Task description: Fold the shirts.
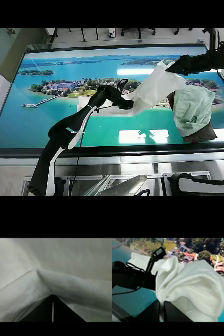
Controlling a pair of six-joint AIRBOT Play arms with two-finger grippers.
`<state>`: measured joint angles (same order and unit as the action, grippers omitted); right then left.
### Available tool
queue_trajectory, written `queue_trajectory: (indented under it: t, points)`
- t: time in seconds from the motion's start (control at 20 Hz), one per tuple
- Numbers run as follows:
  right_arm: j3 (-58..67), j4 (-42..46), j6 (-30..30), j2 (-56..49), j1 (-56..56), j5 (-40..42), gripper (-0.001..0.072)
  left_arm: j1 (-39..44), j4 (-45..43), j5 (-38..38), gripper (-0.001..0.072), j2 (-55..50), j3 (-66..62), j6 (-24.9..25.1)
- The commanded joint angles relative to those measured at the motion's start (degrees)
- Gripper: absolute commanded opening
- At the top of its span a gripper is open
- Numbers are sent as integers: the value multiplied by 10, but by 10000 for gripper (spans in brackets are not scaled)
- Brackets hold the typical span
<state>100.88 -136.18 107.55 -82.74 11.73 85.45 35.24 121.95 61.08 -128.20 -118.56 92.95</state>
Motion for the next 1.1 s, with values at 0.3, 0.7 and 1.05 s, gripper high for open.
queue_trajectory:
  t: [0.3,0.7,1.05]
  points:
    - [5,0,-43,-3,-21,19,15,-154,-2,142,25,231,-10,-18]
    - [5,-2,-102,-113,-371,-353,16,-486,-4,111,25,663,158,9]
    - [5,12,-159,-339,-612,-784,567,-533,-3,55,25,832,349,32]
